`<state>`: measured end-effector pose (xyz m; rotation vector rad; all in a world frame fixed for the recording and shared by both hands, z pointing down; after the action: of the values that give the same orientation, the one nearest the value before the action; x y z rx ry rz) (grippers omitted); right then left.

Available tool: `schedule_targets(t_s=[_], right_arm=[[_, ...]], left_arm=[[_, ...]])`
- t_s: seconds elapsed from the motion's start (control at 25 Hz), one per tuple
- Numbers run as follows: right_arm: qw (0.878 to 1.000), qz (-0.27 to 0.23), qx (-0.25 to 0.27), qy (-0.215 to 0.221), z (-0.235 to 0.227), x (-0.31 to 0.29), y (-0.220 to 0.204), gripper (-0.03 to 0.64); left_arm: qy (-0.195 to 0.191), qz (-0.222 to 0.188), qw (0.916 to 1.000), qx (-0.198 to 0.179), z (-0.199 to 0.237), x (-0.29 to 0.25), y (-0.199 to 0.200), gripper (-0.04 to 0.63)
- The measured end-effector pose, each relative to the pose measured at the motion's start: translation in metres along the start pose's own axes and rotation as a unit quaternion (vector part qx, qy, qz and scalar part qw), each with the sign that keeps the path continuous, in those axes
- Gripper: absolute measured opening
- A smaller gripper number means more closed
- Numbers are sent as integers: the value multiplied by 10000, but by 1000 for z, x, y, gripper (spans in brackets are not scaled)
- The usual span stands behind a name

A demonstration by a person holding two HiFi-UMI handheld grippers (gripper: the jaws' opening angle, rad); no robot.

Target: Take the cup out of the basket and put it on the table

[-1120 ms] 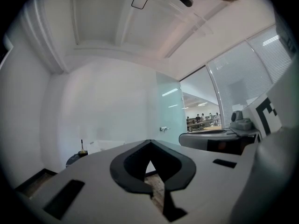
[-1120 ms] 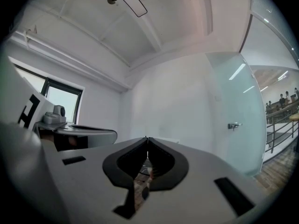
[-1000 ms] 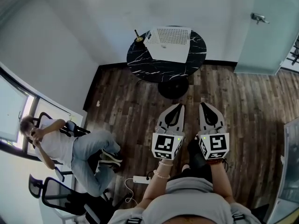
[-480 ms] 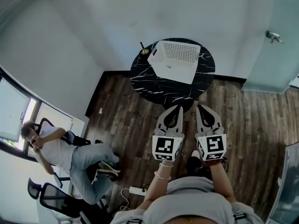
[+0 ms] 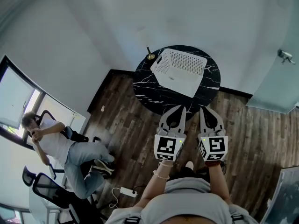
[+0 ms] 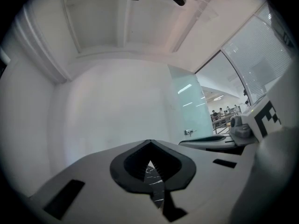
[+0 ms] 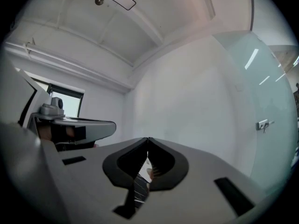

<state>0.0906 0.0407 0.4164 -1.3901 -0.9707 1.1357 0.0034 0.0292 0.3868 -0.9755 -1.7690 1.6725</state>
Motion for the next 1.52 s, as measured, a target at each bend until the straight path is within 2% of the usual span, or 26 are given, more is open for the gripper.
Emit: schedule_targets(t_s=[0.28,0.48,0.72,0.96,1.2,1.52], right_arm=[[10000,19,20,64,-18,-27,2,8],[10000,63,31,1,-30,-55,4,8],[9999,147,53,-75,-39,-107,7,8],[9991,273,142,-291,-51,-175,13,8],[9978,417,103,-504,-49,-236,12,8],[9963,721,144,-437,-35,-283,1,8]], left_arm=[[130,171,9997,143,14,-25,-9,5],[83,246,9994,245,32,-55,-14,5],[-190,281,9988,360,64,-106,-17,5],[-482,172,9984,225,110,-168,-13,5],[-772,312,9963,235,153,-206,-16,5],[-734,601,9950,303,195,-223,-42,5]])
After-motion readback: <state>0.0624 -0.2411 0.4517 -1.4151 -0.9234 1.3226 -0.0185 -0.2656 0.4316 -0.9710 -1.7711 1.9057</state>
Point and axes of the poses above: the fingertips, and each gripper's own axes: x backward along the fingers, z to its left, y out of its top, the point moved 1 cm from there along x, backward along the fingers, and after that the axes turned 10 degrees about z, right-handed, at the moved point
